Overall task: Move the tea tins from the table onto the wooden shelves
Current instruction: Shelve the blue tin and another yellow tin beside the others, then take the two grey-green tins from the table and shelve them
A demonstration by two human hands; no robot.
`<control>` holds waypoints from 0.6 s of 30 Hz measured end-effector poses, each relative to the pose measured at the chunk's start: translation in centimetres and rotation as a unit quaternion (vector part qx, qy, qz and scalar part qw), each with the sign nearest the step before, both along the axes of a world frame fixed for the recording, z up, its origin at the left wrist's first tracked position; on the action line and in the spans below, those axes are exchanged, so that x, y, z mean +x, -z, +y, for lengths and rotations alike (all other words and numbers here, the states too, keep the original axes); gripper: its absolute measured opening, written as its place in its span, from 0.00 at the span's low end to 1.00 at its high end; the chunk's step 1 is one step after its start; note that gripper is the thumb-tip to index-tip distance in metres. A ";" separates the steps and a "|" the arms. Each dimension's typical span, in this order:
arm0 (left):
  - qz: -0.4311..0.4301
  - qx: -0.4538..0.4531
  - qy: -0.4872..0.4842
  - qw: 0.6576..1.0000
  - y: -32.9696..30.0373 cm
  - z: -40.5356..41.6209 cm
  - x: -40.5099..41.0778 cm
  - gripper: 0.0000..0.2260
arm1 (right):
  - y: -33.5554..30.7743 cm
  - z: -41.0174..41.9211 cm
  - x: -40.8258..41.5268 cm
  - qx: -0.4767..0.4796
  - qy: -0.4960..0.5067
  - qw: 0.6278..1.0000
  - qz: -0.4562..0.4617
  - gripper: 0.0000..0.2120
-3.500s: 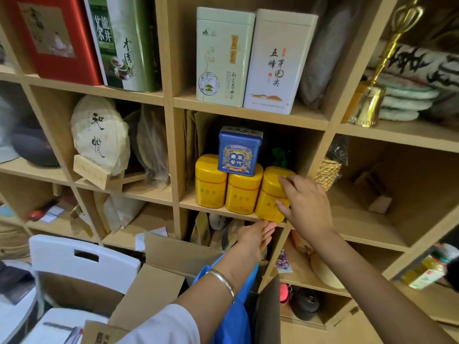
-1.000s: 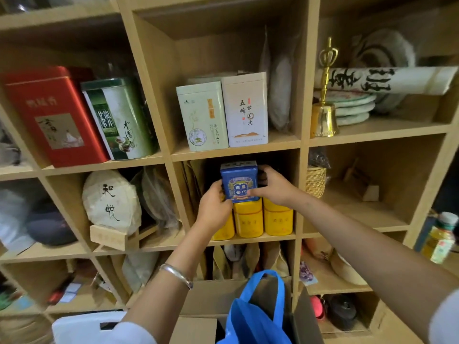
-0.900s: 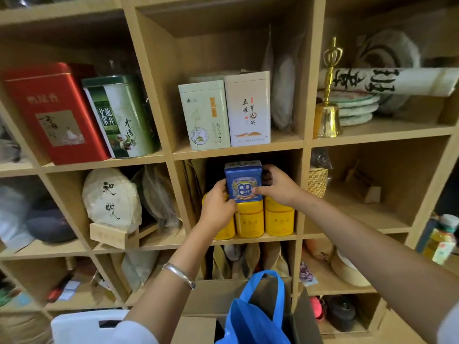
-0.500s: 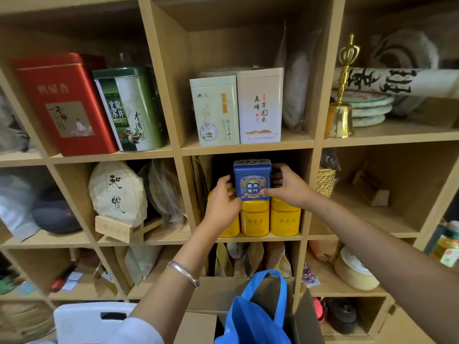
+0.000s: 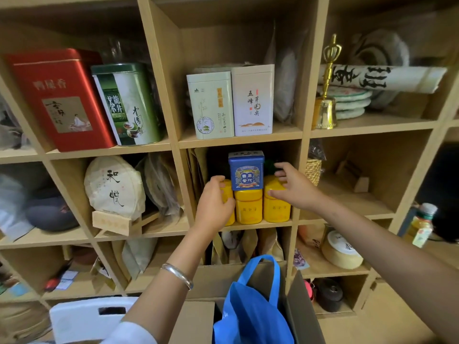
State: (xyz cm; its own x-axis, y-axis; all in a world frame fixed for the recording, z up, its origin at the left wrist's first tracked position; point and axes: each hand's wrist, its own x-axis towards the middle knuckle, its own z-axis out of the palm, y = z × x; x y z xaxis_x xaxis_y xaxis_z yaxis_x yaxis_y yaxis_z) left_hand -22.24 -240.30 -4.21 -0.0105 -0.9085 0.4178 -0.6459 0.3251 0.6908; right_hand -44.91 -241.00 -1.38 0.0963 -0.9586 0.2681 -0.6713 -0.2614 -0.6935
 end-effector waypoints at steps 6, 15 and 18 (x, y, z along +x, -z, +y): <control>-0.054 -0.018 -0.026 0.998 1.8 2.1 1.5 0.24 | 1.1 3.6 0.7 -0.038 -0.006 0.993 0.110 0.37; -0.123 0.010 -0.204 0.971 1.7 9.5 8.1 0.21 | 3.3 2.5 8.9 -0.057 -0.206 0.967 0.136 0.32; -0.127 0.059 -0.279 0.950 1.8 14.0 9.6 0.20 | 4.6 2.8 12.4 -0.058 -0.284 0.947 0.140 0.31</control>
